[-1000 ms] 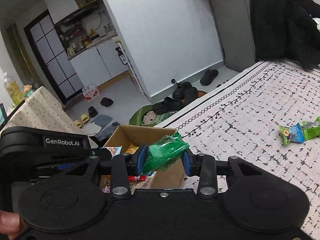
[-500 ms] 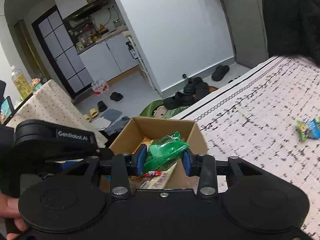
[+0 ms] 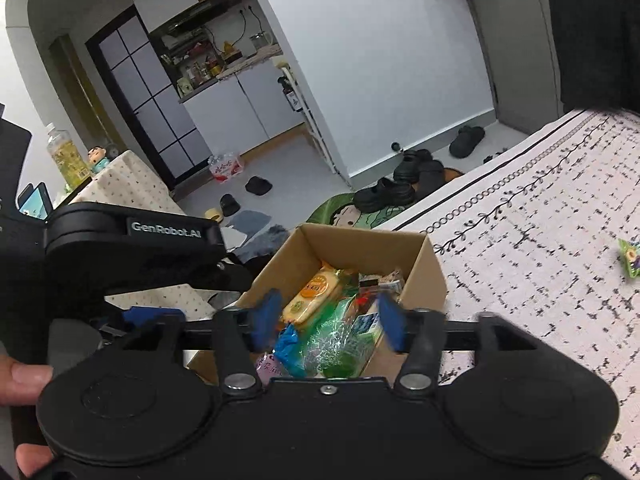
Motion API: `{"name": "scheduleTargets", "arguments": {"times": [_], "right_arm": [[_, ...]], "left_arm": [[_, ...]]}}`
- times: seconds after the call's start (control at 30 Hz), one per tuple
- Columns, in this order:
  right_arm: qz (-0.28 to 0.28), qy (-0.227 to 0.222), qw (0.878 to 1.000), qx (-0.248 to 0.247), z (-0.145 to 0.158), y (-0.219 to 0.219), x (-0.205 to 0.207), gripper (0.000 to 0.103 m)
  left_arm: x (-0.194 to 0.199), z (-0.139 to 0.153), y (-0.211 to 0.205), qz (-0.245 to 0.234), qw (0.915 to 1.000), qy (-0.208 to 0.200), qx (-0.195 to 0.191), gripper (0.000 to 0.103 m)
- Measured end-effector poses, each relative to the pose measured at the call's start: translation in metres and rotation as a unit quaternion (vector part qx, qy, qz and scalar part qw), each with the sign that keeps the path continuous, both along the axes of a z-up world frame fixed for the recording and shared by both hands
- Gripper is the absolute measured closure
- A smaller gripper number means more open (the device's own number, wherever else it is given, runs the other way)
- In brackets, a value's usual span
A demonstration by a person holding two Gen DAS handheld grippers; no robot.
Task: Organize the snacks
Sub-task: 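Carry both snacks over the cardboard box and open both tools to drop them, then move both open tools back toward the last two green packets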
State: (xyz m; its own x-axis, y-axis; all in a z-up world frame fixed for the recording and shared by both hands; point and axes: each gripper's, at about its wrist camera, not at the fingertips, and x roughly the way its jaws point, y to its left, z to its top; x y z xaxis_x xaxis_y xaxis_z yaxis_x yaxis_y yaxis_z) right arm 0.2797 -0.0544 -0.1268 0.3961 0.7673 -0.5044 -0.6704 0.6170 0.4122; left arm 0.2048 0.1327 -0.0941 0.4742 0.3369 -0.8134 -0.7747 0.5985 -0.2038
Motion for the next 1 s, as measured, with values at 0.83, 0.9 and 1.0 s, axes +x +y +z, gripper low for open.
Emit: {"name": "scheduleTargets", "arguments": {"times": [0.83,0.9,1.0], "right_arm": [[-0.185,-0.073,0.978,-0.064,0.005,-0.081,0.037,0.007],[-0.2,-0.071,0.975,-0.061,0.004,-0.087,0.041,0.007],[-0.2,-0.07,0.977,-0.036,0.006,-0.099,0.044,0.0]], "left_arm": [[0.015,0.016,-0.051,-0.046,0.9988,0.001,0.019,0.02],[0.018,0.014,-0.056,-0.051,0.9986,0.001,0.017,0.02],[0.023,0.013,-0.065,-0.064,0.9978,0.0,0.018,0.02]]}}
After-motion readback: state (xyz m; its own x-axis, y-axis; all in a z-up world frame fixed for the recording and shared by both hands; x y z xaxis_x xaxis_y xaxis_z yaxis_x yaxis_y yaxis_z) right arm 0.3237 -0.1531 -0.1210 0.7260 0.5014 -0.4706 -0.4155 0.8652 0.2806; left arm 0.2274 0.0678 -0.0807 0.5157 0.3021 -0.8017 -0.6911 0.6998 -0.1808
